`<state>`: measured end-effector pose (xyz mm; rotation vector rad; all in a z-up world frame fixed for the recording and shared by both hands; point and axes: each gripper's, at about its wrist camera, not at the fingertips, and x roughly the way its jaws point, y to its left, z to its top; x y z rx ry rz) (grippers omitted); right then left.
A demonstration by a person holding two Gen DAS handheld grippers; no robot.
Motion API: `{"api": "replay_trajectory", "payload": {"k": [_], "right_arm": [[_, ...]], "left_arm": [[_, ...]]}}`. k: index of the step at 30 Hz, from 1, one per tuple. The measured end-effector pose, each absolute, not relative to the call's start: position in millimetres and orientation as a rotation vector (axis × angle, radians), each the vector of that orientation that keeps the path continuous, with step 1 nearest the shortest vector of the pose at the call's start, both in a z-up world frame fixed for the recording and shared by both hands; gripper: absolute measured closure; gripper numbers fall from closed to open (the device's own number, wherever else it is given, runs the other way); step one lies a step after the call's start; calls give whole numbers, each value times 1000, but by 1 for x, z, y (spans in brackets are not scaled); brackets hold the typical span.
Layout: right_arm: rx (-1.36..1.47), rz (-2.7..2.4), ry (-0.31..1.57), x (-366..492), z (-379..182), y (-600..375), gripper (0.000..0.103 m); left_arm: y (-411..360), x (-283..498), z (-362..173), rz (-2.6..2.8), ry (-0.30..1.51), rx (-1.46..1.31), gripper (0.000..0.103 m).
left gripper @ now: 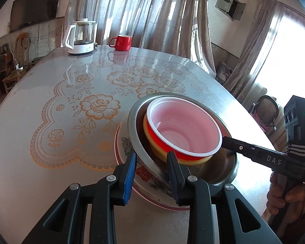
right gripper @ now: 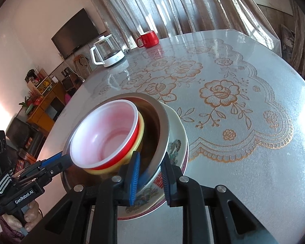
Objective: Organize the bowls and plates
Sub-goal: 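Lower the steel bowl onto the plate stack and open the left gripper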
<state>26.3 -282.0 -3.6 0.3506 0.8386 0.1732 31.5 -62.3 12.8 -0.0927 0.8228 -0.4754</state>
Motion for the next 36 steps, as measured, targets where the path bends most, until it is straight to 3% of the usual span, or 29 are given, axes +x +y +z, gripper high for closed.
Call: {"api": "replay_trajectory", "payload": {"k": [28, 36], "right_arm": [[331, 148, 849, 24, -4, -273, 79], [327, 142, 841, 19, -2, -270, 78]], "left_arm": [[-65, 18, 17, -436, 810, -70, 70], [-62, 16, 19, -407, 807, -77, 66]]}}
